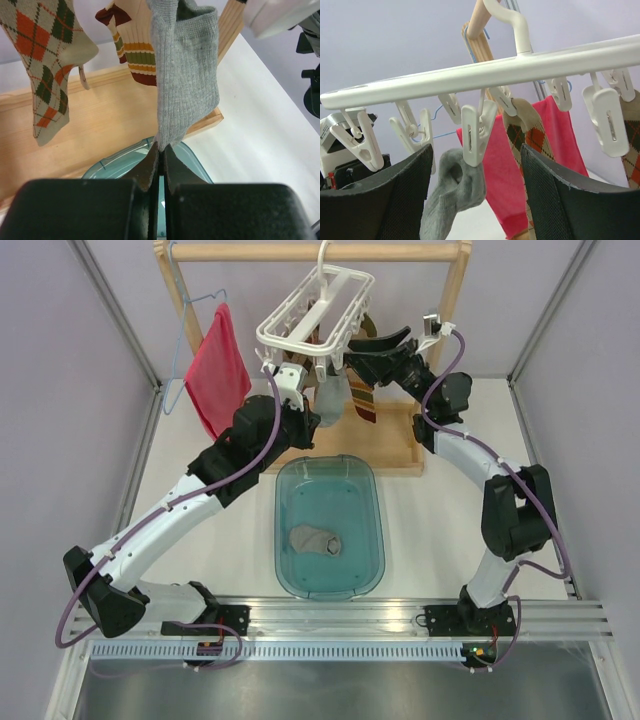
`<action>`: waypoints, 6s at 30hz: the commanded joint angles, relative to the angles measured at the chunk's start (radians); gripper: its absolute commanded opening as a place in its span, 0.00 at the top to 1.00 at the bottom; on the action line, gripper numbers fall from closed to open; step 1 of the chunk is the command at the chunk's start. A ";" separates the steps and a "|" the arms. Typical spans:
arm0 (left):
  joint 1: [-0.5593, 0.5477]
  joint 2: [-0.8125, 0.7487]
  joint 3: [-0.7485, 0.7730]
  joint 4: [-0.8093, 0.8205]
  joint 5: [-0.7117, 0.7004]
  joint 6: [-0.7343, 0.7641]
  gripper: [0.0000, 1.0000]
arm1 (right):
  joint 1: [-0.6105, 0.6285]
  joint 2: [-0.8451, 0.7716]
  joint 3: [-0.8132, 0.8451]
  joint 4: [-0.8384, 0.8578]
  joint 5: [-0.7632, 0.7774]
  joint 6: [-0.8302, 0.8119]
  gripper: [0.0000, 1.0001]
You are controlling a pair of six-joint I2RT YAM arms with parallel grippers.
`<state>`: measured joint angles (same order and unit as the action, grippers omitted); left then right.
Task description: Remove the socks clipped to the hanger
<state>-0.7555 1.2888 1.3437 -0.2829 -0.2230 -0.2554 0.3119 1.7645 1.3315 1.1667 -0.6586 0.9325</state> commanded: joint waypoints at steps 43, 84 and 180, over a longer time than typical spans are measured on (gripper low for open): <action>0.019 -0.040 0.022 -0.052 0.074 -0.074 0.98 | 0.081 0.147 0.276 0.011 0.027 -0.006 0.99; 0.022 -0.166 -0.204 -0.015 0.097 -0.085 0.98 | 0.061 -0.100 -0.061 -0.174 0.166 -0.248 0.02; 0.192 -0.278 -0.449 0.476 0.156 0.011 0.00 | 0.059 -1.099 -0.994 -1.035 0.600 -0.480 0.02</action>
<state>-0.6170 0.9501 0.8574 0.0826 -0.2188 -0.3019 0.3756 0.6811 0.3470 0.1177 -0.0525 0.4484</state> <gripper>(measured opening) 0.995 0.982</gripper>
